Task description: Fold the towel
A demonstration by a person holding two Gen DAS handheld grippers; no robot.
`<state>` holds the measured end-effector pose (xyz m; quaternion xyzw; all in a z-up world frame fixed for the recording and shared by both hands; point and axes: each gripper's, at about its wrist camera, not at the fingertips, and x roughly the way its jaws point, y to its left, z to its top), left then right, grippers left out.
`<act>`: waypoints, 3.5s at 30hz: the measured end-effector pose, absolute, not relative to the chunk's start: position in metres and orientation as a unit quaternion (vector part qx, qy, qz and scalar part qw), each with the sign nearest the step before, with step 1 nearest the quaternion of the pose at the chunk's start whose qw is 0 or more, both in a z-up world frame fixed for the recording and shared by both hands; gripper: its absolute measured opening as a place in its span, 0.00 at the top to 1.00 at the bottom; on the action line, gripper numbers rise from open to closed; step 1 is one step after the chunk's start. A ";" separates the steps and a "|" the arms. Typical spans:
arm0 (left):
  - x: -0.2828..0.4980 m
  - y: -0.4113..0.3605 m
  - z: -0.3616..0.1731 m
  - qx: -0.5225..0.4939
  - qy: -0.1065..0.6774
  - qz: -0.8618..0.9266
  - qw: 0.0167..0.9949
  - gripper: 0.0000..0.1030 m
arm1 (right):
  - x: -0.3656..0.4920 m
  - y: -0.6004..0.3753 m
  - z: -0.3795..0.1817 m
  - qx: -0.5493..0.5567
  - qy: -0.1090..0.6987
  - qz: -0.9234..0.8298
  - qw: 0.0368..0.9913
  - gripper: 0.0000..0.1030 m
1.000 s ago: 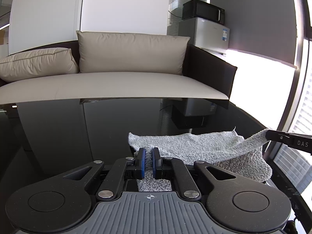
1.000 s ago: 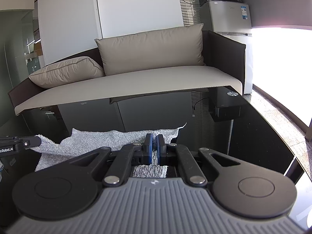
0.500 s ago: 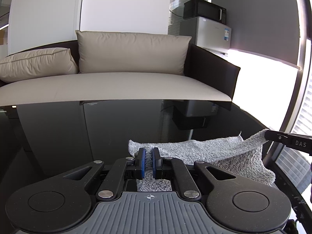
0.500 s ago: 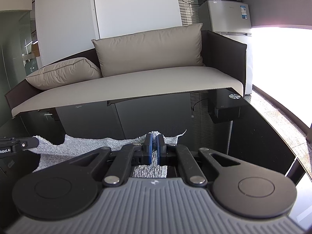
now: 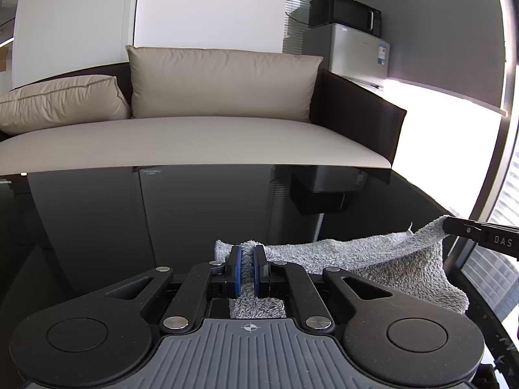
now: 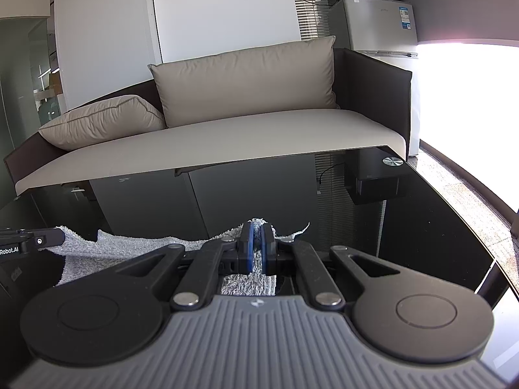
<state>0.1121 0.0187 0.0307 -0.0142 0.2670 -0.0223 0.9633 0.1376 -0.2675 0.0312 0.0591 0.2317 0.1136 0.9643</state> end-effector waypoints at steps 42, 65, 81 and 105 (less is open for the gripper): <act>0.156 0.027 0.022 -0.038 0.290 0.005 0.956 0.87 | 0.185 -0.264 0.008 0.062 0.265 0.091 0.958 0.94; 0.145 -0.012 0.003 0.032 0.344 -0.094 0.934 0.66 | 0.177 -0.264 0.013 0.039 0.259 0.096 0.960 0.61; 0.154 -0.008 0.004 0.043 0.341 -0.079 0.936 0.65 | 0.173 -0.258 0.015 0.040 0.266 0.135 0.954 0.61; 0.159 -0.040 -0.009 0.138 0.314 -0.069 0.937 0.55 | 0.169 -0.246 0.013 0.007 0.280 0.157 0.947 0.61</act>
